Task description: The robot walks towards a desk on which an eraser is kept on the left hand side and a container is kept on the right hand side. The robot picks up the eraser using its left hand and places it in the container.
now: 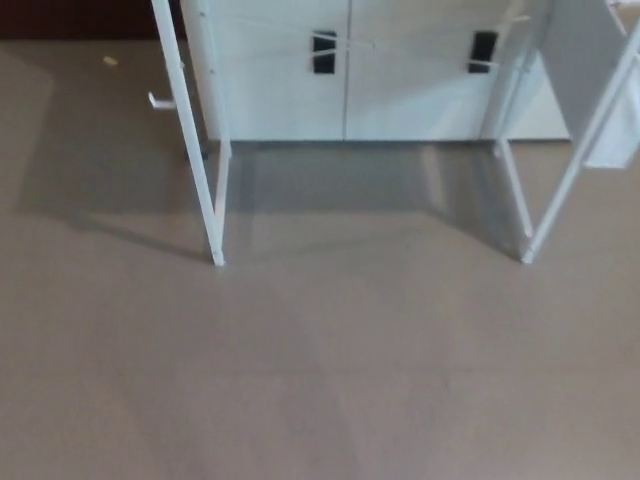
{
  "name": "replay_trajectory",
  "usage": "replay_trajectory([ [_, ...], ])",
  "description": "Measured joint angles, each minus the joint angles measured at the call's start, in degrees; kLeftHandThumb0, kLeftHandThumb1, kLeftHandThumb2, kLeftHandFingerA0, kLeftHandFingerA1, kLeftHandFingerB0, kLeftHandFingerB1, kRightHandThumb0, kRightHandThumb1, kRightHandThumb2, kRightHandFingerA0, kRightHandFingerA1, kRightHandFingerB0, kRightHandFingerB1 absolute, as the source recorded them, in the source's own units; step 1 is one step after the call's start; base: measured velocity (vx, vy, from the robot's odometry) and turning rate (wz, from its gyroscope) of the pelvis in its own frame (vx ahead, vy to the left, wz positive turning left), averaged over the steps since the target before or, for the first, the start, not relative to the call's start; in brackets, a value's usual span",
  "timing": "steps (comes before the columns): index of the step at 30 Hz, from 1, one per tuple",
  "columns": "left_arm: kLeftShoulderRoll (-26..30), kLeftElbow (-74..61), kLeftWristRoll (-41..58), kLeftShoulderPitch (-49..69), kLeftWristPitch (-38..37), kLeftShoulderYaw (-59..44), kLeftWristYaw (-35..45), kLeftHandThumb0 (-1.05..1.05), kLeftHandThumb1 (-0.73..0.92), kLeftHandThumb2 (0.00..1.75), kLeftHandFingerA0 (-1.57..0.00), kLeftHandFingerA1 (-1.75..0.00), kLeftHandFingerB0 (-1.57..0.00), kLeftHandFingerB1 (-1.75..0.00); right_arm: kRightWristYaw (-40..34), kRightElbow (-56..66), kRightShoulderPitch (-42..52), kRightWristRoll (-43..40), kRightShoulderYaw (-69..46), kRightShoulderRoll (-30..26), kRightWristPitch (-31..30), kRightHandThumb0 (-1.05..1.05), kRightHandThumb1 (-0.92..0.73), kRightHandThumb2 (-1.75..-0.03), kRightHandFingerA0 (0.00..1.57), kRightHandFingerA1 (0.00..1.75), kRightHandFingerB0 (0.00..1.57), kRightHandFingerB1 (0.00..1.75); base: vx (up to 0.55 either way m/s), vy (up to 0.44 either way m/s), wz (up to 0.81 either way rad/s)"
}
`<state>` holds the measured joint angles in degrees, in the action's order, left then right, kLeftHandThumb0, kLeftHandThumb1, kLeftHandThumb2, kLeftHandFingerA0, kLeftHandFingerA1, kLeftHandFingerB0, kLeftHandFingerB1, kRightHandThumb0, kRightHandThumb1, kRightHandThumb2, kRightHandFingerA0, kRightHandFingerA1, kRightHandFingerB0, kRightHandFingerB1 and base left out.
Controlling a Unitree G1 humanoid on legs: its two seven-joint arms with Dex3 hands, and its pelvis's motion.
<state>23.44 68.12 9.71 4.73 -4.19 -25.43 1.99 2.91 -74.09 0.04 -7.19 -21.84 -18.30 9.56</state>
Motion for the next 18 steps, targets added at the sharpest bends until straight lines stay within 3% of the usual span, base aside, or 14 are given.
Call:
replay_trajectory([
  [1,-0.62,0.07,-0.03,-0.39,-0.18,0.12,-0.32,-0.19,0.49,0.54,-0.58,-0.55,-0.39,-0.34,-0.30,0.05,0.04,-0.01,-0.08,-0.07,0.09,-0.42,-0.42,-0.70,0.29,0.55,0.30,0.49,0.58,-0.164,0.54],
  [6,-2.82,0.23,-1.91,1.69,-3.34,4.34,-1.85,-0.17,0.49,0.54,-0.36,-0.40,-0.35,-0.33,-2.17,-0.44,0.16,1.82,3.54,-0.09,0.66,-0.49,-0.44,-0.74,0.27,0.54,0.29,0.49,0.52,-0.118,0.04],
  [7,-2.86,0.17,-2.03,1.89,-3.59,4.60,-1.88,-0.25,0.49,0.55,-0.40,-0.41,-0.35,-0.32,-2.17,-0.40,0.04,1.95,3.75,-0.14,0.75,-0.45,-0.52,-0.55,0.30,0.50,0.34,0.42,0.39,0.002,-0.06],
  [11,-2.95,-0.10,-3.29,3.24,-5.96,7.37,-2.04,-0.25,0.50,0.54,-0.42,-0.40,-0.37,-0.32,-2.16,0.29,0.15,3.23,6.40,-0.27,1.66,-0.42,-0.51,-0.55,0.31,0.48,0.35,0.40,0.39,0.079,-0.30],
  [12,-2.89,-0.14,-3.69,3.61,-6.40,8.16,-2.25,-0.26,0.50,0.55,-0.46,-0.41,-0.37,-0.33,-2.16,0.29,0.34,3.44,6.85,-0.25,1.77,-0.44,-0.44,-0.71,0.29,0.53,0.30,0.48,0.46,0.152,-0.52],
  [13,-2.78,-0.19,-4.22,4.05,-6.89,9.19,-2.52,-0.27,0.51,0.55,-0.44,-0.40,-0.36,-0.32,-2.14,0.28,0.47,3.66,7.29,-0.16,1.91,-0.45,-0.42,-0.71,0.28,0.54,0.30,0.48,0.61,0.154,-0.26],
  [14,-2.98,-0.18,-5.26,4.23,-7.60,11.23,-2.96,-0.26,0.49,0.54,-0.45,-0.40,-0.38,-0.32,-2.16,0.18,0.44,4.03,7.99,0.01,2.10,-0.42,-0.50,-0.55,0.34,0.53,0.35,0.42,0.52,0.294,-0.30],
  [16,-2.33,-0.38,-6.41,4.01,-9.00,13.16,-3.55,-0.33,0.43,0.63,-0.39,-0.44,-0.36,-0.39,-2.11,0.16,-0.03,4.59,8.91,0.73,2.44,-0.42,-0.51,-0.55,0.33,0.52,0.34,0.42,0.50,0.258,-0.68],
  [18,-1.97,-0.21,-7.14,3.88,-9.95,14.33,-4.10,-0.25,0.48,0.54,-0.46,-0.40,-0.39,-0.33,-2.04,0.24,-0.01,4.76,9.17,0.71,2.88,-0.43,-0.51,-0.54,0.31,0.50,0.35,0.40,0.47,0.261,-0.36],
])
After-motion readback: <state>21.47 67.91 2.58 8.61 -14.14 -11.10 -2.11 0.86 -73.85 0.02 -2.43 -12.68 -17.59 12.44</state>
